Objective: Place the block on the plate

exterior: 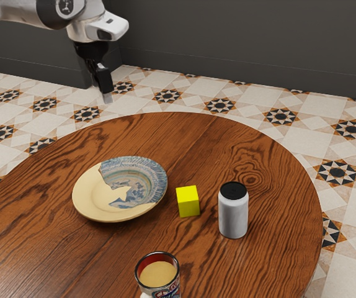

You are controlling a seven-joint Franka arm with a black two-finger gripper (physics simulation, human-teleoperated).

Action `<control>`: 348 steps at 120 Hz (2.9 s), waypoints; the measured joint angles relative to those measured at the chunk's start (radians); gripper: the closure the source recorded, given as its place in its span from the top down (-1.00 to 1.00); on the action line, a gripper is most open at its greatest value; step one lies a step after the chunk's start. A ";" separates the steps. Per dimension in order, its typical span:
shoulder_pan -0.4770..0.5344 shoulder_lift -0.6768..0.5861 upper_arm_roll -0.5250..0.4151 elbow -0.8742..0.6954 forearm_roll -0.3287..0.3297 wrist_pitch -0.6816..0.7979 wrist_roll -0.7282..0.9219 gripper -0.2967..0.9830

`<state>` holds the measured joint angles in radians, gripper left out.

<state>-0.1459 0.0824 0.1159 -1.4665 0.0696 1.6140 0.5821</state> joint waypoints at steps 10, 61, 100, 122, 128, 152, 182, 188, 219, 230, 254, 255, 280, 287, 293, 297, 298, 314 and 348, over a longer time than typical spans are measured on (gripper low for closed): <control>-0.004 0.023 -0.001 0.001 -0.006 -0.004 0.037 0.53; -0.163 0.190 -0.001 0.019 -0.023 0.057 0.133 0.53; -0.189 0.282 -0.003 -0.059 -0.062 0.208 0.166 0.53; -0.189 0.289 -0.023 -0.147 -0.075 0.314 0.175 0.54; -0.189 0.289 -0.023 -0.174 -0.083 0.343 0.177 0.54; -0.186 0.318 -0.027 -0.222 -0.107 0.436 0.180 0.54; -0.165 0.335 -0.028 -0.272 -0.147 0.506 0.182 0.54; -0.159 0.334 -0.029 -0.279 -0.151 0.515 0.183 0.54; -0.146 0.334 -0.030 -0.319 -0.170 0.542 0.186 0.54; -0.141 0.333 -0.030 -0.333 -0.174 0.552 0.187 0.54; -0.126 0.327 -0.029 -0.338 -0.178 0.561 0.189 0.54; -0.125 0.327 -0.030 -0.338 -0.178 0.562 0.190 0.54; -0.120 0.342 -0.030 -0.303 -0.172 0.562 0.194 0.54; -0.121 0.365 -0.030 -0.270 -0.170 0.557 0.196 0.54; -0.122 0.390 -0.030 -0.227 -0.168 0.542 0.198 0.54; -0.122 0.404 -0.030 -0.209 -0.168 0.532 0.199 0.54; -0.122 0.407 -0.030 -0.206 -0.168 0.529 0.199 0.54; -0.126 0.460 -0.030 -0.140 -0.167 0.498 0.202 0.54; -0.130 0.513 -0.030 -0.108 -0.168 0.470 0.204 0.54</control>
<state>-0.2761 0.5953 0.0859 -1.5745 -0.0985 2.0843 0.7861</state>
